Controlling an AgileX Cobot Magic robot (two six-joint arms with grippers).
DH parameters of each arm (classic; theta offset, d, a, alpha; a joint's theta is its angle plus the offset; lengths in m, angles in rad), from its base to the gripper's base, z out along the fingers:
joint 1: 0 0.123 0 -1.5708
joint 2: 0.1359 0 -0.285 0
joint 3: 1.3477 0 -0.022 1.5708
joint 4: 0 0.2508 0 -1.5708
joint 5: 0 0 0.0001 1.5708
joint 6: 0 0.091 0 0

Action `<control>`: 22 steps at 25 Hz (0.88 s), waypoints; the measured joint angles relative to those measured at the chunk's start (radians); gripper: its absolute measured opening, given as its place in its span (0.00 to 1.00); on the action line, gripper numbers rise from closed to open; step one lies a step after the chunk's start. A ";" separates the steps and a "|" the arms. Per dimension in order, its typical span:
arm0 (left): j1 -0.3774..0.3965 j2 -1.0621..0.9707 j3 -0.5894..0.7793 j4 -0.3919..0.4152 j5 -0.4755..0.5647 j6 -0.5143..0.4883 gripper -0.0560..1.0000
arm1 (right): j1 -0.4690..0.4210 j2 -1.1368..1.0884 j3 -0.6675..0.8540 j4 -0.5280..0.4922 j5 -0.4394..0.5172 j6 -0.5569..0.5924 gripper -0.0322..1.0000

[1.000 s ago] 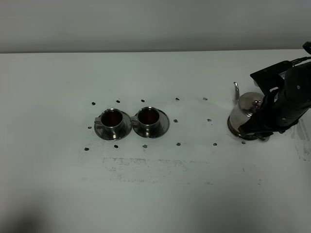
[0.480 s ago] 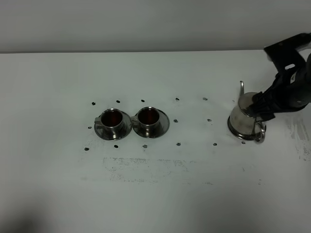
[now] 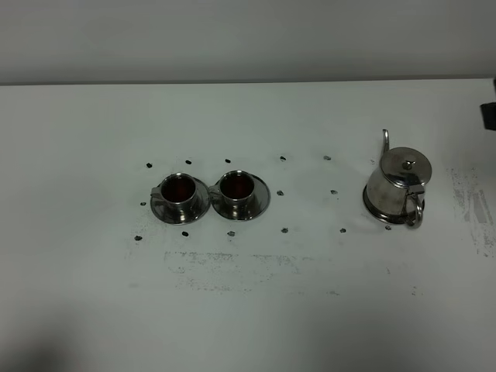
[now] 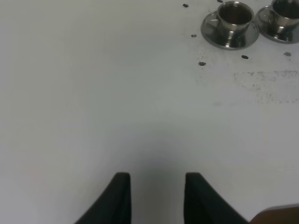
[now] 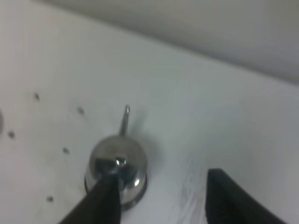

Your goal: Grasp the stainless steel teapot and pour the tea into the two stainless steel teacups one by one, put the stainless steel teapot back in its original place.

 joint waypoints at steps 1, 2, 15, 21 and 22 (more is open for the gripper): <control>0.000 0.000 0.000 0.000 0.000 0.000 0.33 | 0.000 -0.032 0.000 0.003 0.001 0.000 0.41; 0.000 0.000 0.000 0.000 0.000 0.000 0.33 | 0.000 -0.070 0.000 0.004 0.001 0.000 0.38; 0.000 0.000 0.000 0.000 0.000 0.000 0.33 | -0.008 -0.544 0.067 0.049 0.462 0.000 0.18; 0.000 0.000 0.000 0.000 0.000 0.000 0.33 | -0.010 -0.781 0.311 0.051 0.478 0.003 0.18; 0.000 0.000 0.000 0.000 0.000 0.000 0.33 | -0.010 -0.808 0.351 0.051 0.469 0.003 0.18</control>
